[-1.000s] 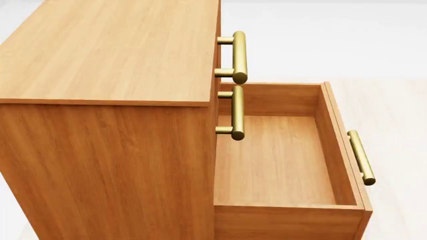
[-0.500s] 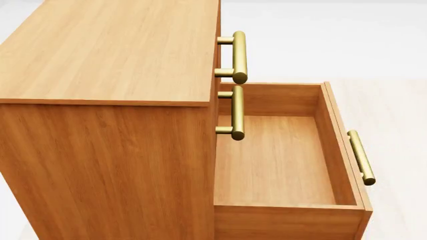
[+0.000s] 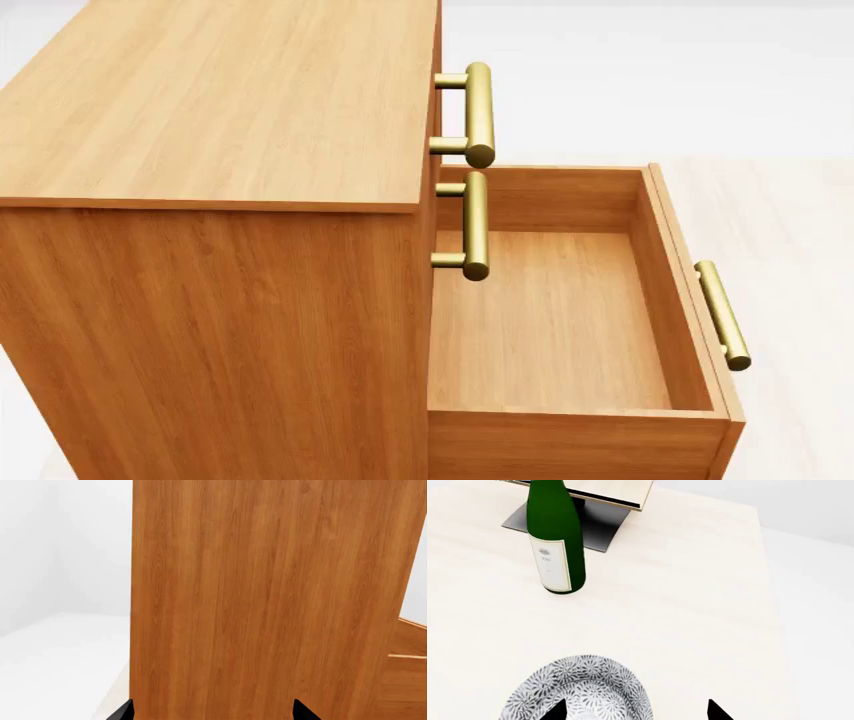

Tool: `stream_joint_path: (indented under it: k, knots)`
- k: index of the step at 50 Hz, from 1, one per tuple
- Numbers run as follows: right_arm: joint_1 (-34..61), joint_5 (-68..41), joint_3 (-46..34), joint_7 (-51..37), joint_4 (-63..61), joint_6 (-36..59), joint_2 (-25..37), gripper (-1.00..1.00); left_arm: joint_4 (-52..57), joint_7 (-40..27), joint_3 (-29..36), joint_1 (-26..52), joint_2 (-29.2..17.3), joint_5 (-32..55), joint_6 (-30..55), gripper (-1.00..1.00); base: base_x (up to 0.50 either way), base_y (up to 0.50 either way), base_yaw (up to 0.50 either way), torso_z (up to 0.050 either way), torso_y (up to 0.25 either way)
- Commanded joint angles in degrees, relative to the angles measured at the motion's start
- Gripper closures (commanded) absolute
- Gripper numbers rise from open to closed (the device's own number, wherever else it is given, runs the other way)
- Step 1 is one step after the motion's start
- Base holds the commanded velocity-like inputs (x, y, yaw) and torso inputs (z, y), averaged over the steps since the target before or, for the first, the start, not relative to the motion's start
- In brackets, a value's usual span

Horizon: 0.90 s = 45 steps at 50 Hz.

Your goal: Put the bowl in the bottom drawer of the cabinet and close it.

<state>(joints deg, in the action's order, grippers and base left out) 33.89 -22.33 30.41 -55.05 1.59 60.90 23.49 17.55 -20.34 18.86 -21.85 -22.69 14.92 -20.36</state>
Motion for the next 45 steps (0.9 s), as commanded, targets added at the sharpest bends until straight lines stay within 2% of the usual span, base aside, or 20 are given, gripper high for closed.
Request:
stream_joint_path:
  k: [1, 45]
  knots:
    - [0.09, -0.49, 1.68, 0.05, 1.92, -0.23, -0.5, -1.0, 0.24, -0.25, 0.08, -0.08, -0.21, 0.0, 0.04, -1.0, 0.0, 0.0, 0.0, 0.0, 0.0]
    - [1.38, -0.33, 2.8, 1.67, 10.81, -3.23, -0.13, -1.0, -0.28, -0.54, 0.61, 0.34, -0.63, 0.46, -0.45, -1.0, 0.0, 0.0, 0.0, 0.0, 0.0]
